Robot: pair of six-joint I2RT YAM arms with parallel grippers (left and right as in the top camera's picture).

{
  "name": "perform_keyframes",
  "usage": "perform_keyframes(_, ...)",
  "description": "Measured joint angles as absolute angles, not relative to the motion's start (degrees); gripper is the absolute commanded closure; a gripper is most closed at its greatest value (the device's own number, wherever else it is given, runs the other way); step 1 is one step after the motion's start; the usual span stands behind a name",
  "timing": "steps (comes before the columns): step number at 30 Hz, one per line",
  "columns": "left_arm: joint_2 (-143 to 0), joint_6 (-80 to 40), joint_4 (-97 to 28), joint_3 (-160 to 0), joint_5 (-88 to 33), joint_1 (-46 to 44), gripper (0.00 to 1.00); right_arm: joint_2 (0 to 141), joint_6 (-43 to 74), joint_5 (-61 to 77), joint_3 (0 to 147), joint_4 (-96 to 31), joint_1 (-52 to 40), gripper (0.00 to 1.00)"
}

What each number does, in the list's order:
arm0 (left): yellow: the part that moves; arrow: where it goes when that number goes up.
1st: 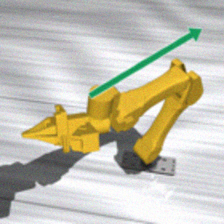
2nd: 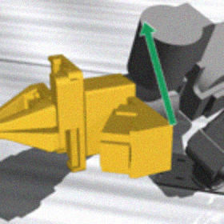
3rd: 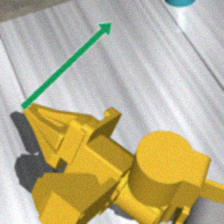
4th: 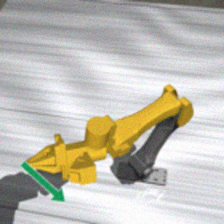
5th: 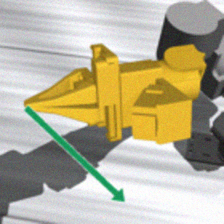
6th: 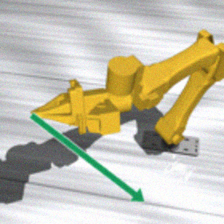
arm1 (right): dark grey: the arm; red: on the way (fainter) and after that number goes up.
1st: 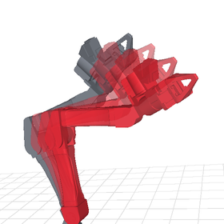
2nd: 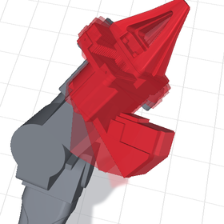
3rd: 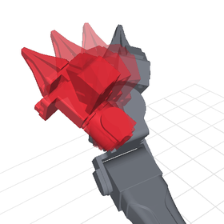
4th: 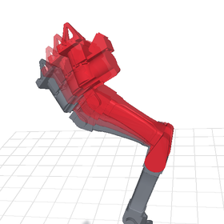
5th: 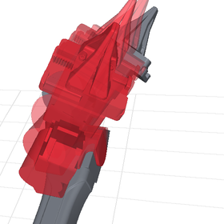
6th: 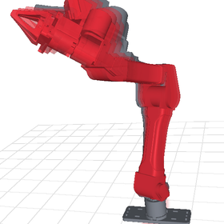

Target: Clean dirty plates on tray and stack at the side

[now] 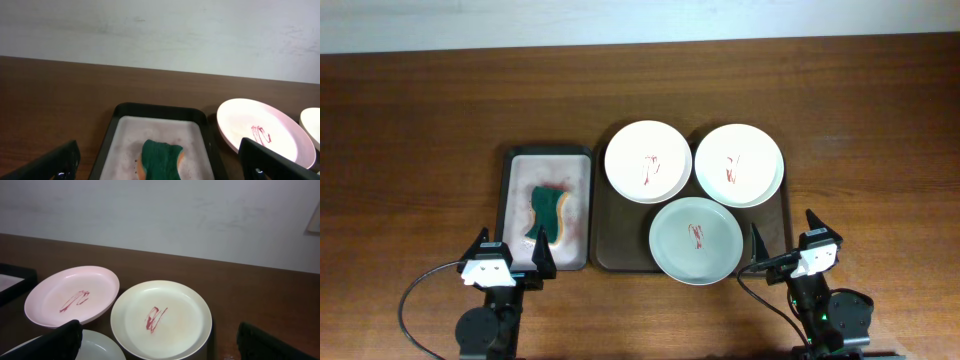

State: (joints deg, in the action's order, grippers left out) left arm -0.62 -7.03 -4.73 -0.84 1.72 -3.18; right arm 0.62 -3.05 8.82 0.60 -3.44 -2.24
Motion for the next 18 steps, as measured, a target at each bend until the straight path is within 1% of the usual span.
perform_keyframes(11,-0.62,-7.03,-5.17,-0.91,0.43,-3.18,0.01,0.62,-3.07,8.82,0.6,-3.44,-2.24,0.01)
perform_keyframes(16,-2.5,-7.05,-12.93,-4.67,0.19,-3.18,0.0,0.62,-3.07,8.82,0.6,-3.44,-2.24,0.01)
perform_keyframes(18,-6.92,-7.05,-14.57,-8.14,0.01,-3.18,0.0,0.62,-3.05,8.8,0.6,-3.42,-2.24,0.01)
